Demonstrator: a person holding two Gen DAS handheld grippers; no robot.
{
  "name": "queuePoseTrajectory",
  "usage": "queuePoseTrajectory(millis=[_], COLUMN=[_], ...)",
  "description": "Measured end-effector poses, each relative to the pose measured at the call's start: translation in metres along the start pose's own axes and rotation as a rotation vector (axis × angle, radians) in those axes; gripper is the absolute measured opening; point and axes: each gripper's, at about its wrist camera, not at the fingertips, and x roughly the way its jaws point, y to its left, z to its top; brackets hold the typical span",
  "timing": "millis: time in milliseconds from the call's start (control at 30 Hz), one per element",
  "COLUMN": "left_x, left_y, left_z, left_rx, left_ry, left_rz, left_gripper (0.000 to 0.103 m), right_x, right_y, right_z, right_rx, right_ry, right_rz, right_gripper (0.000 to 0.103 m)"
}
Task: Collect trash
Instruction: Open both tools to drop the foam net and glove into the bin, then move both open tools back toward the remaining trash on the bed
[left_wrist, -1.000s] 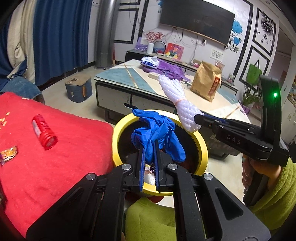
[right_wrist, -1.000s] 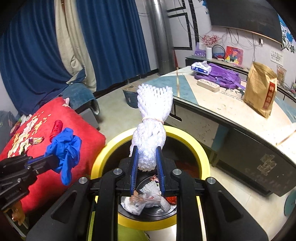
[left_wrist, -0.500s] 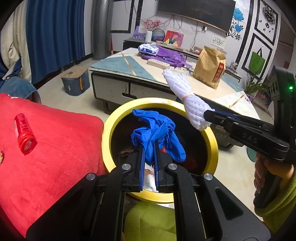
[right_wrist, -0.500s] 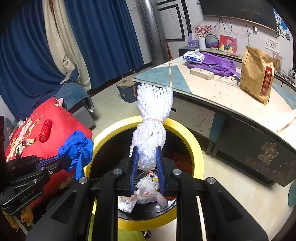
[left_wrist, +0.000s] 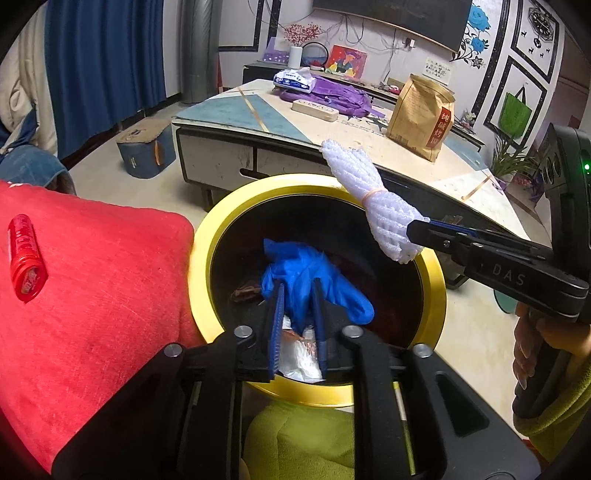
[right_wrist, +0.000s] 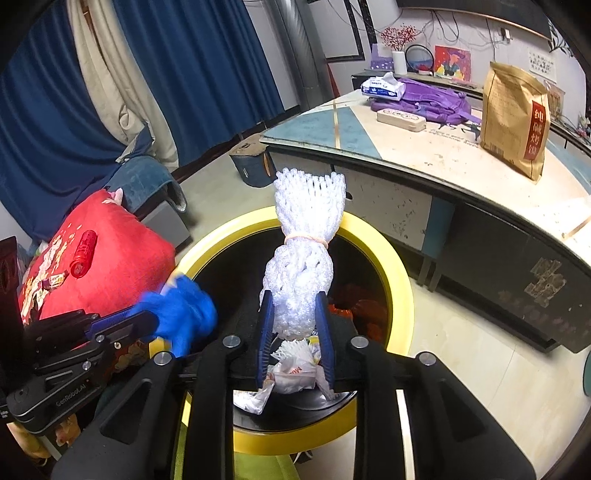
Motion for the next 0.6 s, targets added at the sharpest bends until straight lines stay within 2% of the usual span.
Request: queuePoseTrajectory(millis=[67, 200, 267, 333, 433, 467, 600], left_x=[0.000, -0.002, -0.005, -0.011, -0.020, -0.023, -0.030], left_y=[-0.001, 0.001, 0.003, 0.004, 0.009, 0.011, 0.019], left_z=[-0.001, -0.002, -0.003, -0.003, -0.005, -0.005, -0.006], left_rx=[-0.004, -0.021, -0.029, -0.031, -0.051, -0.061, -0.095], left_ry=[-0.004, -0.014, -0.024, -0.040, -0.060, -0.061, -0.063], left_rz=[-0.004, -0.012, -0.002, 0.014, 0.031, 0.031, 0.053], left_gripper=[0.030, 0.045, 0.058, 0.065, 0.087, 0.091, 0.092], right_x=[0.001, -0.002, -0.004, -0.006, -0.008, -0.009, -0.011], right_y=[-0.002, -0.004, -0.004, -0.005, -0.003, -0.002, -0.001], right_z=[0.001, 0.002, 0.003, 0.003, 0.003, 0.003, 0.003], right_rx=[0.010, 0.019, 0.024, 0.025, 0.021, 0.019, 0.012], right_ry=[0.002, -0.006, -0.017, -0.027, -0.038, -0.040, -0.047], right_rz=[-0.004, -0.014, -0.020, -0.026, -0.034, -0.034, -0.040], right_gripper=[0.037, 0.046, 0.049, 0.051, 0.058, 0.059, 0.067])
